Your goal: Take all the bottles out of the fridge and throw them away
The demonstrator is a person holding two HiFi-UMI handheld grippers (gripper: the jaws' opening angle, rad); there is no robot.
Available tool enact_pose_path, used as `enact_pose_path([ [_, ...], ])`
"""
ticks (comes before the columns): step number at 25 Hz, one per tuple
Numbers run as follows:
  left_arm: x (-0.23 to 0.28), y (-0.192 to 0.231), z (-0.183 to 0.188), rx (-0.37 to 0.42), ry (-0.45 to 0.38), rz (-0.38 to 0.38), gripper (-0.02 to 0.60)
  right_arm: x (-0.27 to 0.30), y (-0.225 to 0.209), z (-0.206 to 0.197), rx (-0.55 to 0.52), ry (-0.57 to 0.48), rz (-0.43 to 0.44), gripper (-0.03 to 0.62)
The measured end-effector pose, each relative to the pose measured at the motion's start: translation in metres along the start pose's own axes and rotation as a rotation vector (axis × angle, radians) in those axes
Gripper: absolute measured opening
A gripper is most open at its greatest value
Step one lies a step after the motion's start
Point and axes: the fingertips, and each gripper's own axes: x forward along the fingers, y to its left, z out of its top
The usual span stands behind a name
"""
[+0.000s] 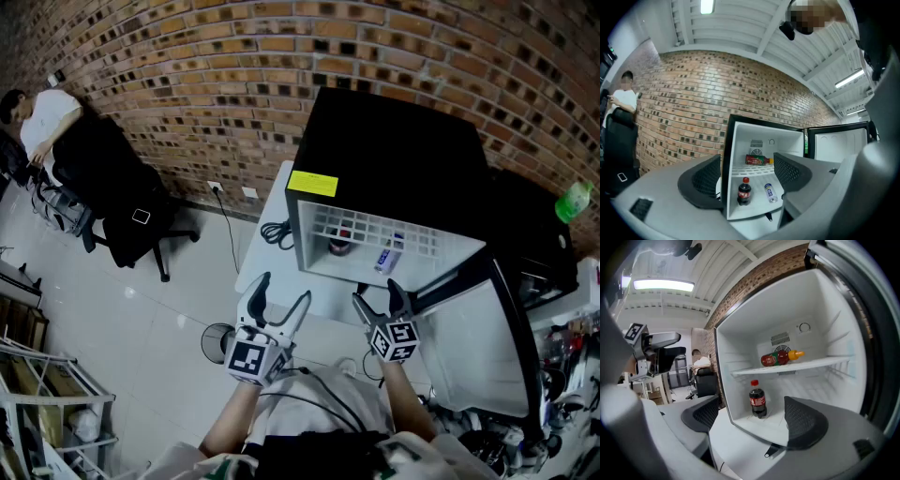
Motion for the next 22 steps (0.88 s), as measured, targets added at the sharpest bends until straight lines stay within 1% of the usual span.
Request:
enact_pose_path([
  [3,-0.014,0.013,-0.004,0.005,0.007,0.043,0.334,0.034,-0.01,-0.01,-0.016,0.016,0.021,0.454],
  [6,-0.029,0.025,-0.007,0.02,0.01,0.093,0.334,0.071,-0.017,-0.02,-0.048,0.055,0.043,0.454],
  [9,-0.046,0.029,0.003,0.002,0.0,0.151,0.334,0.106,-0.025,-0.026,-0.062,0.085,0.054,0.454],
  [12,-0.065,0.041,0.008,-0.034,-0.014,0.218,0.334,0.142,-0.025,-0.03,-0.057,0.1,0.058,0.454],
  [14,-0.075,0.047,0.009,-0.045,-0.017,0.251,0.334,0.162,-0.025,-0.034,-0.054,0.117,0.052,0.454],
  [19,-0.088,0.055,0.01,-0.056,-0.018,0.292,0.334,0.188,-0.027,-0.029,-0.031,0.116,0.019,0.453],
  [21,-0.09,0.058,0.008,-0.071,-0.017,0.3,0.334,0.193,-0.027,-0.027,-0.052,0.112,0.002,0.449],
  [22,-0.09,0.06,0.007,-0.087,-0.017,0.3,0.334,0.195,-0.028,-0.028,-0.072,0.108,-0.006,0.429],
])
